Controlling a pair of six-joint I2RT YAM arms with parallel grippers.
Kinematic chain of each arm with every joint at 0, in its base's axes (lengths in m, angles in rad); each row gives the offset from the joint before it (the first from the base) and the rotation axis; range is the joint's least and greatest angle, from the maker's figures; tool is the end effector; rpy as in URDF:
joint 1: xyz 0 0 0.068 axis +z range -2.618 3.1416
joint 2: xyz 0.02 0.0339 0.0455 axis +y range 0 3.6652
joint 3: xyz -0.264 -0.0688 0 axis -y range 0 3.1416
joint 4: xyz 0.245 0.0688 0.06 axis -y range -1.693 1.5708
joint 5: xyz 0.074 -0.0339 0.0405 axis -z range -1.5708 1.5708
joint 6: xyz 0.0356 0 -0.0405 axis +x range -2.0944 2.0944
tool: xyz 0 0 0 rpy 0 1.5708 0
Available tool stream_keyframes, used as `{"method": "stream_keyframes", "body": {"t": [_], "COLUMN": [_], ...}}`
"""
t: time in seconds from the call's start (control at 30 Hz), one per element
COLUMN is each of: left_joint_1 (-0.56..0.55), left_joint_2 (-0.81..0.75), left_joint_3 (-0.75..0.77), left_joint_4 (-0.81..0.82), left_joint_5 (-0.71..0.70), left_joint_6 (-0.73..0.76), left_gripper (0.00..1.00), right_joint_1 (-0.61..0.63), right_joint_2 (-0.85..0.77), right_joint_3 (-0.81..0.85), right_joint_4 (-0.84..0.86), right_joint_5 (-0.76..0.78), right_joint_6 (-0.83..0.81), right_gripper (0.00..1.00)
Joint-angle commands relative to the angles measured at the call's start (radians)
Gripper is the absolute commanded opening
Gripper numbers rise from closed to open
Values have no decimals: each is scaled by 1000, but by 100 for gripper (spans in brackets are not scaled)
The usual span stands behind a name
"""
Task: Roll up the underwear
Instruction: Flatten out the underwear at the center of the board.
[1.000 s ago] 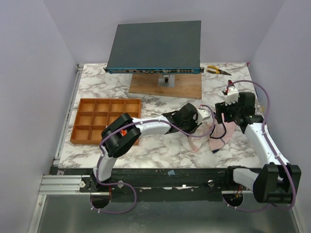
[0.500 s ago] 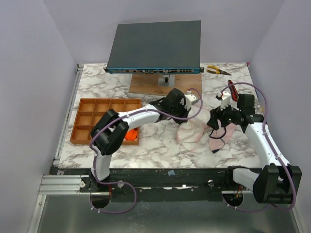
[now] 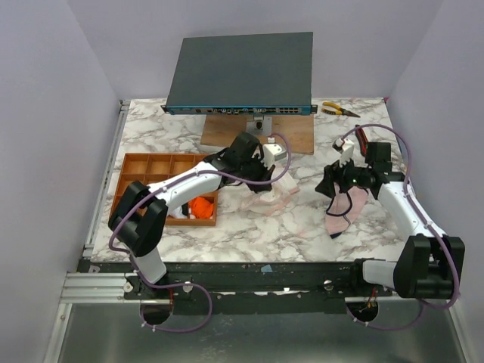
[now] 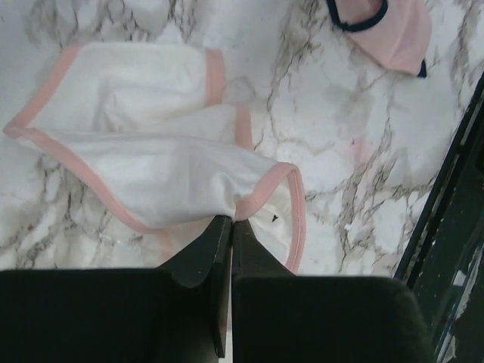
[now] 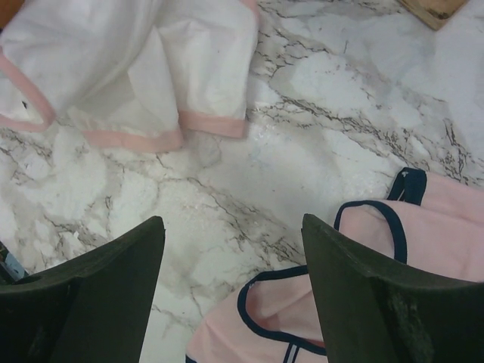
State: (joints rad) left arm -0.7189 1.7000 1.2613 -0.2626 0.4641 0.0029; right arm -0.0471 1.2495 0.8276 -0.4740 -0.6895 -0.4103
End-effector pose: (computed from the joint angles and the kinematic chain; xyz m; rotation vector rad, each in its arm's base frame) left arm 0.2771 -0.2637 0.2573 1.0622 2.0900 -0.8950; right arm 0.2489 0.0109 0.2392 -0.6920 2.1832 0.6140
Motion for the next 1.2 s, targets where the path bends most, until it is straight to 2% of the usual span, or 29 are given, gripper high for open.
{"method": "stream_keyframes", "body": {"t": [0.0,0.2,0.37,0.47,0.57,0.7,0.97,1.17], "left_joint_1": [23,57,64,75,85,84,86,90], "left_joint_2": [12,-24,-95,-113,-129,-145,-180,-186], "left_joint_3": [-51,-126,-209,-232,-237,-243,-249,-234], "left_joint_4": [-67,-44,3,11,4,-14,-10,-9], "left_joint_5": [-35,-99,-144,-160,-151,-141,-136,-141], "left_joint_6": [58,95,134,138,136,140,147,144], "left_gripper": [0,2,24,31,32,36,40,40], "right_joint_1": [12,46,206,280,310,316,320,340], "right_joint_2": [28,61,88,149,245,366,449,474], "right_joint_3": [-23,-47,-83,-79,-30,46,68,68], "right_joint_4": [129,220,360,432,461,414,397,378], "right_joint_5": [7,28,169,238,313,369,373,338], "right_joint_6": [61,115,162,218,285,329,349,365], "right_gripper": [77,77,76,75,72,69,67,58]}}
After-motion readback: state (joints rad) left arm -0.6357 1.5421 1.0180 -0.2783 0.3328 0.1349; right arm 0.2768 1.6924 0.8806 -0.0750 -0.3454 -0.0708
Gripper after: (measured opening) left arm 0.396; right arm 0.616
